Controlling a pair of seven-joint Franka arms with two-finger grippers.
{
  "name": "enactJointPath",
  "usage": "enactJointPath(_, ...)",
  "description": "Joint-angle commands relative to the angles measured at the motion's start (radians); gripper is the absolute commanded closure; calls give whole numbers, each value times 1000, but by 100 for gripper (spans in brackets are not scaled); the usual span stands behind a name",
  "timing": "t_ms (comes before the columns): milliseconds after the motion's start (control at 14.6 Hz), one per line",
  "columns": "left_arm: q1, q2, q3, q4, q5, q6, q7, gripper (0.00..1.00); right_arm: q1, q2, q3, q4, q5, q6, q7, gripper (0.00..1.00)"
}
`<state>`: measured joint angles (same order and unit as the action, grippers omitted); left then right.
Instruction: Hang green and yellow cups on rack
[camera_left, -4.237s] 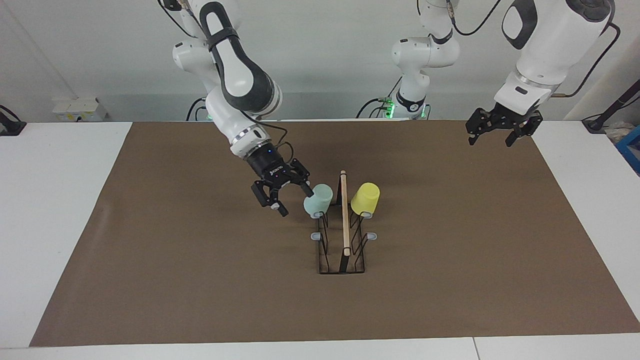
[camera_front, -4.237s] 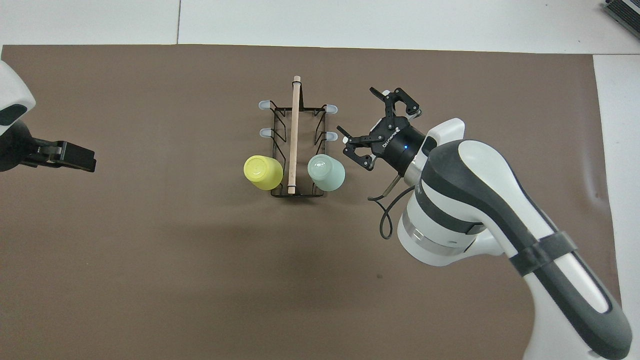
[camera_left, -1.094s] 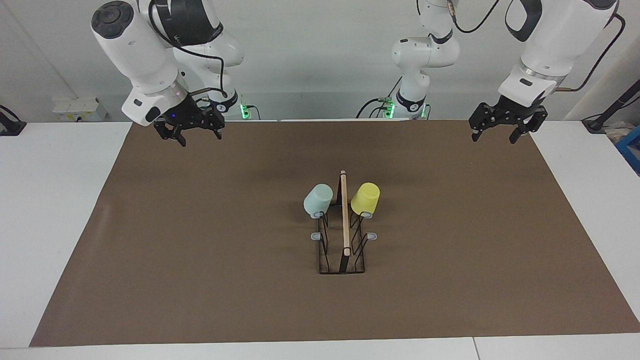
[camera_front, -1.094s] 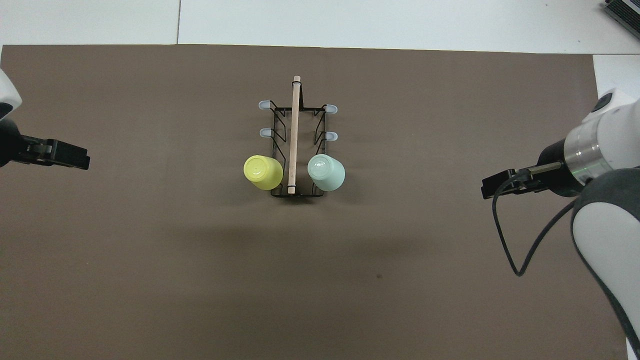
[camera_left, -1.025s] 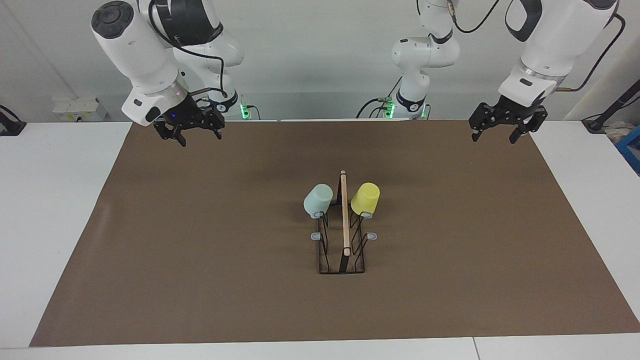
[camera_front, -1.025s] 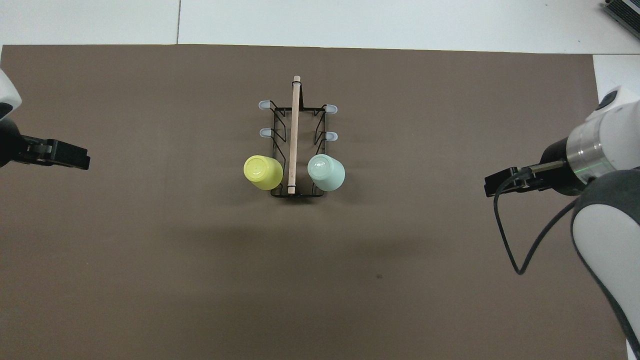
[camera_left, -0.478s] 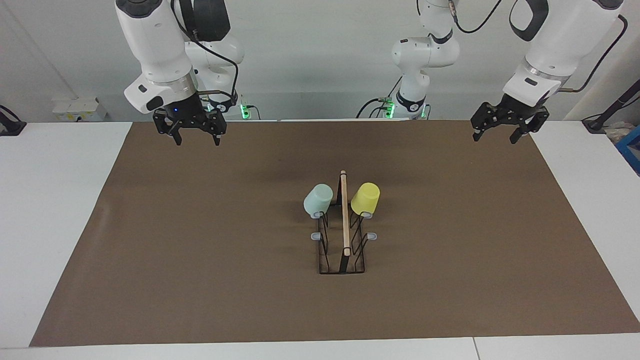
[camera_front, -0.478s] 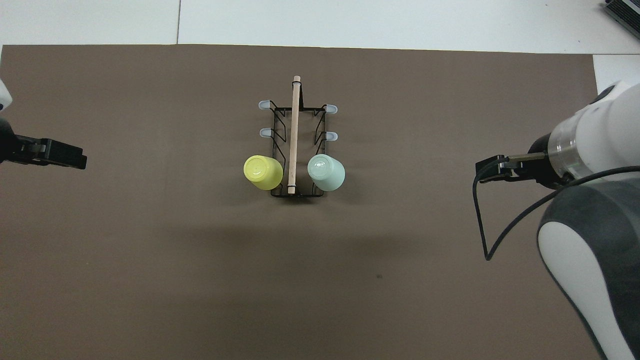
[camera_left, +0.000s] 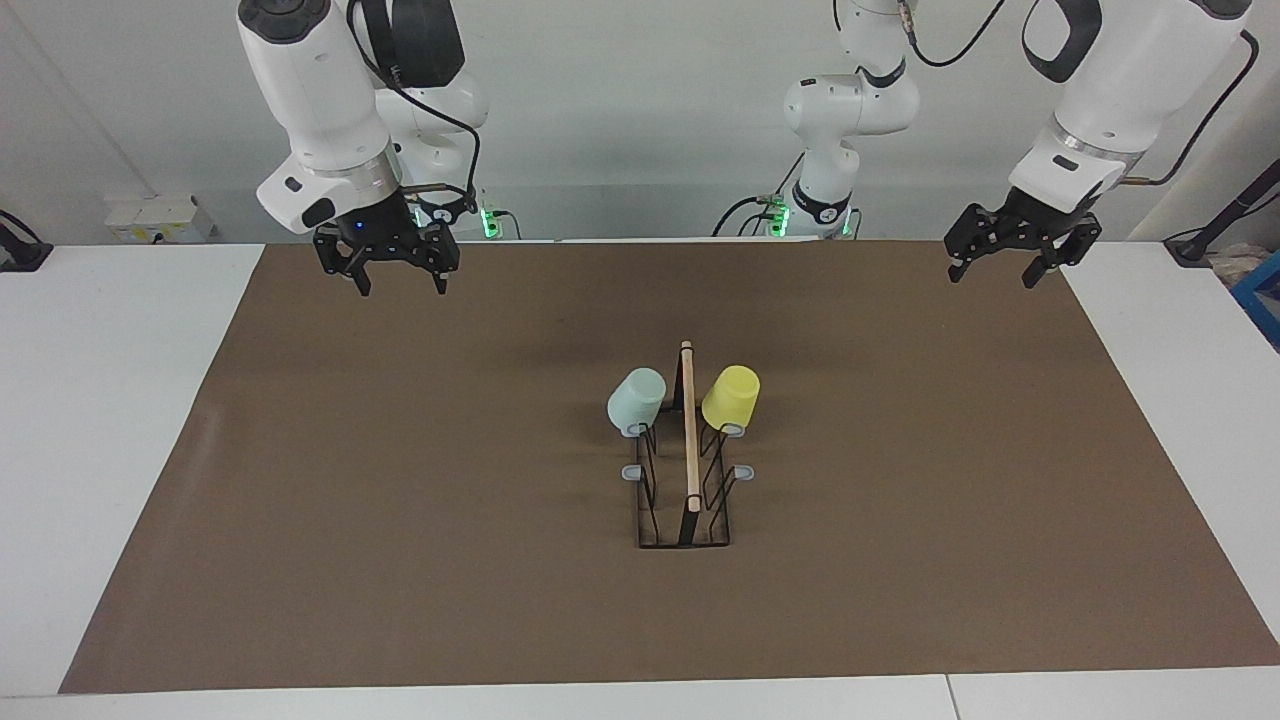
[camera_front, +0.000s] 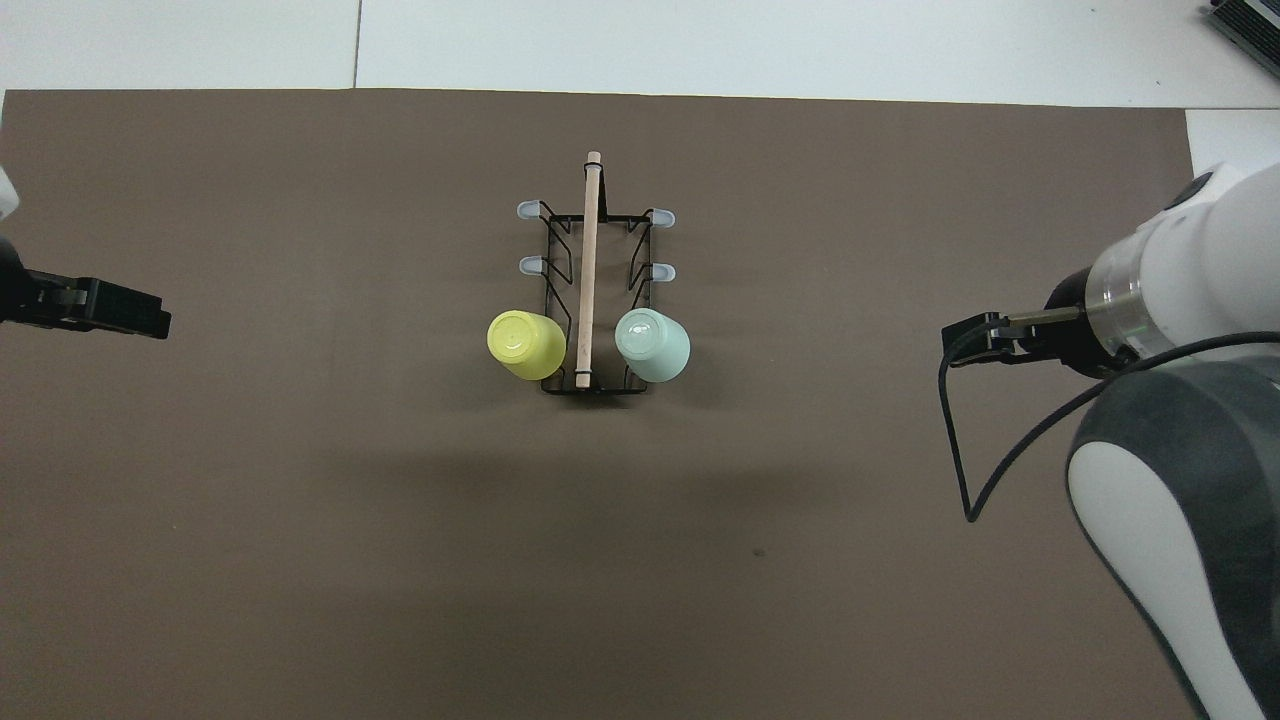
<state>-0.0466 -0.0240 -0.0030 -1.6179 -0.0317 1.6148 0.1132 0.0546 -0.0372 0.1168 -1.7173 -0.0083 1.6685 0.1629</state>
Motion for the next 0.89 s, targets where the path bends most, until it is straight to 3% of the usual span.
enactJointPath(0,7,-16,-3,-8,-14,-7,16,0,-7,-16,1,-31,24,20,-29,0)
enactJointPath(820,1,-19,-3,-14,-5,0,13,0,-7,-16,1,-38,25,37,-29,0)
